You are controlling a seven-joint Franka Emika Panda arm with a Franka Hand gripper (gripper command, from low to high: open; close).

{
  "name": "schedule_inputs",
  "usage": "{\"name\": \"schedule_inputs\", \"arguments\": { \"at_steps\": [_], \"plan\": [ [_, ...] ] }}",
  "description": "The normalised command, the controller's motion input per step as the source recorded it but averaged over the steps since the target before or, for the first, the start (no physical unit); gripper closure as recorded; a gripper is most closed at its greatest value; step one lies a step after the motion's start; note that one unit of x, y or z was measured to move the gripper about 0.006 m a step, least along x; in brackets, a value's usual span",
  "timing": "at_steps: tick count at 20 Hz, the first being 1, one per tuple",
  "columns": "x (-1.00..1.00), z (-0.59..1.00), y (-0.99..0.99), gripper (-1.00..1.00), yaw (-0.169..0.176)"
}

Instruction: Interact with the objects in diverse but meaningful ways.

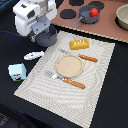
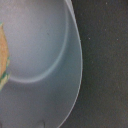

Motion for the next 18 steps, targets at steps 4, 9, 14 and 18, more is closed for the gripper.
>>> {"name": "schedule_inputs", "arguments": {
  "at_steps": [4, 9, 14, 18],
  "plan": [
    [-0.16, -0.28, -0.07, -1.0, 0.016],
    [-0.14, -0.24, 0.0, -1.0, 0.03],
    [-0.11, -0.2, -0.01, 1.0, 0.036],
    [-0.11, -0.14, -0.04, 1.0, 0.039]
  ]
}}
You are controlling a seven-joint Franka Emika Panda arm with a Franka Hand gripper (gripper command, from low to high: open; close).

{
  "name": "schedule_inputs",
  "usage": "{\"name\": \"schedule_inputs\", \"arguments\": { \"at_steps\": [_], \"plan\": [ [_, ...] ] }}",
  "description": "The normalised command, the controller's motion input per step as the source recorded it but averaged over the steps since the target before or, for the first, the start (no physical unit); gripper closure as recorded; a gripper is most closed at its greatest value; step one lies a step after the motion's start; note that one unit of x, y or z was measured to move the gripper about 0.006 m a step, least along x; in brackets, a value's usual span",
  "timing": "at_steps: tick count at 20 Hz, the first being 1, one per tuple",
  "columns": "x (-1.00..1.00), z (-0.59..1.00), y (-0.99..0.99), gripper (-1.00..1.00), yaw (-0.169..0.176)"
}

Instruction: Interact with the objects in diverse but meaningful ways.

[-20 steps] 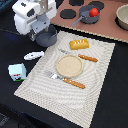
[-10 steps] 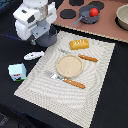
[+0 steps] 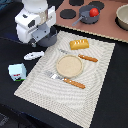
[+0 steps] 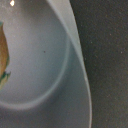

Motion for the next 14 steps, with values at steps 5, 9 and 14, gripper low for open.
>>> {"name": "schedule_inputs", "arguments": {
  "at_steps": [5, 9, 14],
  "plan": [
    [-0.14, -0.17, -0.05, 1.0, 0.04],
    [-0.14, -0.18, -0.05, 1.0, 0.039],
    [-0.14, -0.14, -0.06, 1.0, 0.036]
  ]
}}
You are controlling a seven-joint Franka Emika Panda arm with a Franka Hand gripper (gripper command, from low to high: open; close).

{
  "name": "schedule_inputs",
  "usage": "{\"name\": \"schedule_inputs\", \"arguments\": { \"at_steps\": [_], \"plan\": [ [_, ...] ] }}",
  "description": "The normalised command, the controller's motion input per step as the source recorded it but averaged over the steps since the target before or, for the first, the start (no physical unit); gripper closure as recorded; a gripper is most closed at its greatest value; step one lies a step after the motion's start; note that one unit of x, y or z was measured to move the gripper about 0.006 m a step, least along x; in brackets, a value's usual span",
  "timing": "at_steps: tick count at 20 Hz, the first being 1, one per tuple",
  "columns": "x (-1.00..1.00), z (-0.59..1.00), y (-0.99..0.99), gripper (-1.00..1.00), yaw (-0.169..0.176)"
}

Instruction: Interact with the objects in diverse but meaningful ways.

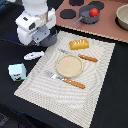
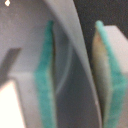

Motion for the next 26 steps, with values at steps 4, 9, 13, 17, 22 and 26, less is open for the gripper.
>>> {"name": "schedule_inputs", "arguments": {
  "at_steps": [4, 9, 13, 17, 22, 26],
  "plan": [
    [-0.12, 0.1, -0.04, 1.0, 0.022],
    [-0.38, 0.81, 0.06, 1.0, 0.015],
    [-0.48, 1.0, 0.25, 1.0, 0.029],
    [-0.46, 0.94, 0.38, 1.0, 0.067],
    [-0.37, 0.52, 0.54, 1.0, 0.09],
    [-0.25, 0.35, 0.66, 1.0, 0.083]
  ]
}}
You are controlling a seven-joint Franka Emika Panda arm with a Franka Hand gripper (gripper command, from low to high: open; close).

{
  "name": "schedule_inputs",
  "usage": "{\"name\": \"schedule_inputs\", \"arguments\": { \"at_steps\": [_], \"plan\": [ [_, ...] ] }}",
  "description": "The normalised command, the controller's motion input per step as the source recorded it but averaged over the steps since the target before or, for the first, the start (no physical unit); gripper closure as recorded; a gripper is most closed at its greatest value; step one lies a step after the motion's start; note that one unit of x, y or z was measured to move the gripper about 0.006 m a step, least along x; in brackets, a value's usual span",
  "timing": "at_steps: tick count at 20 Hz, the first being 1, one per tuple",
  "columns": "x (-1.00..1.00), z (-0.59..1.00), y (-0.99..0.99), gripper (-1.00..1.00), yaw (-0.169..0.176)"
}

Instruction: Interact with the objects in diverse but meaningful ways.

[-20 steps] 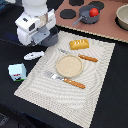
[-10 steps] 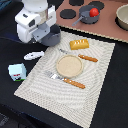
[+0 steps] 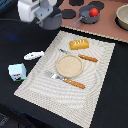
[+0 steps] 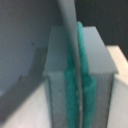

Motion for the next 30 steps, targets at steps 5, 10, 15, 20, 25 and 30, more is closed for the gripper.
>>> {"name": "schedule_inputs", "arguments": {
  "at_steps": [5, 10, 15, 20, 25, 30],
  "plan": [
    [0.01, 0.18, 0.75, 1.0, 0.066],
    [0.47, 0.19, 0.67, 1.0, 0.019],
    [0.73, 0.27, 0.58, 1.0, 0.0],
    [0.79, 0.26, 0.52, 1.0, -0.007],
    [0.7, 0.16, 0.46, 1.0, -0.005],
    [0.35, -0.02, 0.27, 1.0, 0.0]
  ]
}}
